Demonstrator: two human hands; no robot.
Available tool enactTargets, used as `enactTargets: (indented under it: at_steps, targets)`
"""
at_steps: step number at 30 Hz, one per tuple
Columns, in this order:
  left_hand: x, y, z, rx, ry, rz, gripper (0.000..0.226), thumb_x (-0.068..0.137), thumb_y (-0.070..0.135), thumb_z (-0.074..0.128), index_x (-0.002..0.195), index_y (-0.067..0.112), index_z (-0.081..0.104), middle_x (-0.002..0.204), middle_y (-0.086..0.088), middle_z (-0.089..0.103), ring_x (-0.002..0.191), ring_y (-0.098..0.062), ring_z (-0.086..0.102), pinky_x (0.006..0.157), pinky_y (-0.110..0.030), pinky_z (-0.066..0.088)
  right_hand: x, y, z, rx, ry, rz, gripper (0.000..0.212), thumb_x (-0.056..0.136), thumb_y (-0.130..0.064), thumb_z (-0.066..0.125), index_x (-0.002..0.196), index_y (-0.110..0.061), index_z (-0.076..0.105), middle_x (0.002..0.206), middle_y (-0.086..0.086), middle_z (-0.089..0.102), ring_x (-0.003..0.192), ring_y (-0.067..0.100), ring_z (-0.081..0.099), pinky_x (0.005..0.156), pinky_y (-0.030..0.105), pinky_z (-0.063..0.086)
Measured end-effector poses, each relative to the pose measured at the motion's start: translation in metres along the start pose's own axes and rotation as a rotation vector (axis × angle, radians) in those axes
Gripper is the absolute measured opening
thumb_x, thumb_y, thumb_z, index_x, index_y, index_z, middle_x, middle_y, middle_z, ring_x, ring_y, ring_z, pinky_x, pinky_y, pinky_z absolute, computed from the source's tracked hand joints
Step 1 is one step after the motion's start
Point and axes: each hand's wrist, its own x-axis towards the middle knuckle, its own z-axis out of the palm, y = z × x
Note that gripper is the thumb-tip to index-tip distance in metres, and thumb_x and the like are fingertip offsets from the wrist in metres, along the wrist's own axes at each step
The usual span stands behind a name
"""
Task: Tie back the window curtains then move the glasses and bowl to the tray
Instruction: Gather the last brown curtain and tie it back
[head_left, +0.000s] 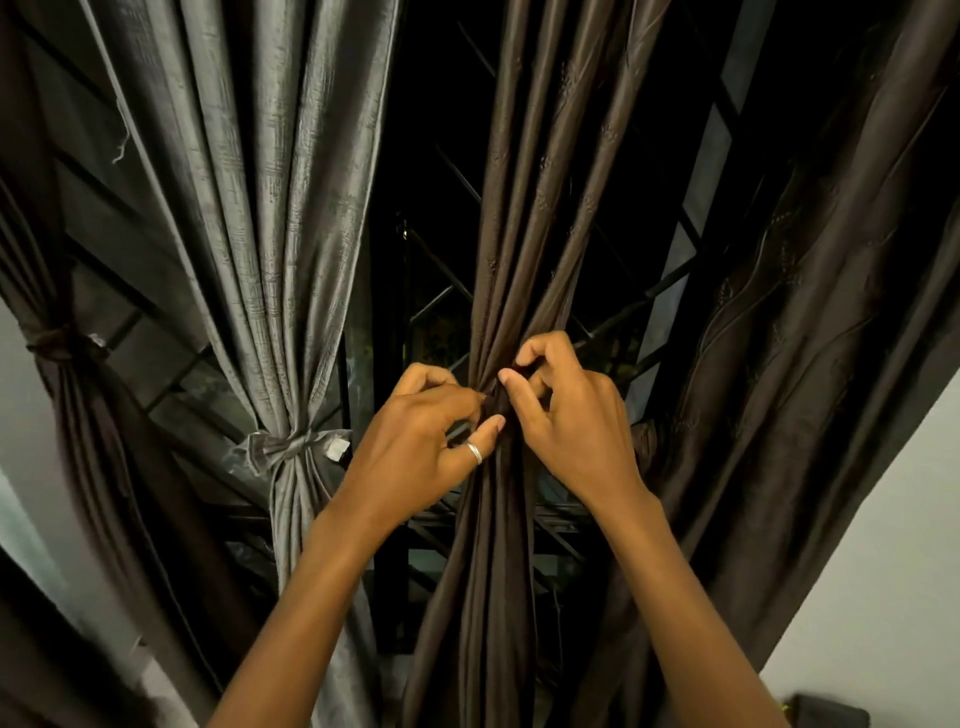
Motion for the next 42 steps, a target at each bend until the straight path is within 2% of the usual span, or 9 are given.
enactTargets:
  at_steps: [3,8,16,22,27,30,34,37,42]
  targets:
    - [-0.001,0.005,0.002,0.154,0.081,0.103,0.018,0.094,0.032,0.069,0.089,0.015,0.071,0.108,0.006,0.071,0.109,-0.018,0.053,0.086,-0.025,0.049,0.002,0.001,-0.001,-0.065,-0.001,0.0,0.011,0.098,-0.037,0.063,0.101,-0.029,0.057,0.067,-0.013,0.063,0.054,0.004,0.056,0.045,0.025,0.043]
    - [-0.004,0.012,0.008,0.242,0.101,0.117,0.016,0.097,0.023,0.067,0.099,0.008,0.072,0.113,-0.002,0.07,0.108,-0.021,0.058,0.079,-0.04,0.054,-0.002,-0.002,-0.003,-0.124,-0.065,-0.024,0.023,0.102,-0.042,0.055,0.101,-0.025,0.069,0.084,-0.009,0.069,0.072,0.01,0.066,0.057,0.033,0.053]
    - [-0.005,0.009,0.009,0.231,0.141,0.099,0.015,0.098,0.024,0.066,0.095,0.01,0.071,0.108,0.001,0.071,0.103,-0.021,0.06,0.075,-0.041,0.049,-0.017,-0.009,-0.001,-0.197,-0.25,0.037,0.028,0.089,-0.042,0.05,0.105,-0.023,0.063,0.103,-0.01,0.039,0.073,0.008,0.051,0.055,0.027,0.048]
    - [-0.004,0.013,0.012,0.106,0.121,0.02,0.016,0.097,0.021,0.066,0.09,0.007,0.07,0.105,0.0,0.071,0.102,-0.022,0.061,0.078,-0.044,0.052,-0.017,-0.005,0.0,-0.212,-0.397,0.032,0.028,0.083,-0.029,0.063,0.104,-0.016,0.048,0.115,-0.004,0.028,0.086,0.015,0.049,0.063,0.033,0.054]
    - [-0.002,0.011,0.012,-0.147,0.087,-0.11,0.017,0.099,0.024,0.063,0.089,0.011,0.067,0.103,0.004,0.068,0.093,-0.01,0.062,0.075,-0.03,0.052,-0.014,-0.003,0.0,-0.204,-0.36,0.01,0.032,0.088,-0.031,0.075,0.104,-0.015,0.052,0.11,-0.006,0.031,0.085,0.013,0.049,0.069,0.028,0.047]
    - [-0.001,0.01,0.013,-0.311,0.094,-0.214,0.016,0.099,0.022,0.064,0.083,0.022,0.062,0.099,0.006,0.066,0.082,-0.014,0.064,0.063,-0.037,0.051,-0.012,-0.002,0.001,-0.192,-0.334,-0.017,0.027,0.092,-0.033,0.071,0.1,-0.014,0.054,0.104,-0.008,0.028,0.079,0.008,0.04,0.069,0.023,0.037]
    - [-0.002,0.006,0.014,-0.367,0.091,-0.295,0.018,0.098,0.019,0.064,0.082,0.014,0.067,0.099,0.007,0.066,0.091,-0.013,0.066,0.07,-0.043,0.054,-0.016,-0.004,0.003,-0.162,-0.296,-0.056,0.025,0.098,-0.038,0.06,0.103,-0.013,0.056,0.105,-0.006,0.033,0.08,0.007,0.04,0.067,0.023,0.039]
    - [-0.002,0.006,0.012,-0.414,0.085,-0.326,0.018,0.098,0.017,0.064,0.082,0.012,0.068,0.099,0.007,0.066,0.095,-0.012,0.066,0.077,-0.034,0.055,-0.02,-0.006,0.004,-0.16,-0.282,-0.065,0.026,0.102,-0.039,0.053,0.109,-0.014,0.057,0.11,-0.005,0.035,0.08,0.008,0.047,0.067,0.025,0.047]
    - [-0.002,0.007,0.011,-0.404,0.095,-0.343,0.018,0.098,0.016,0.064,0.08,0.012,0.066,0.098,0.007,0.065,0.091,-0.011,0.065,0.073,-0.015,0.049,-0.029,-0.009,0.006,-0.085,-0.216,-0.024,0.029,0.104,-0.034,0.049,0.124,-0.015,0.056,0.123,-0.005,0.041,0.088,0.016,0.061,0.072,0.034,0.057]
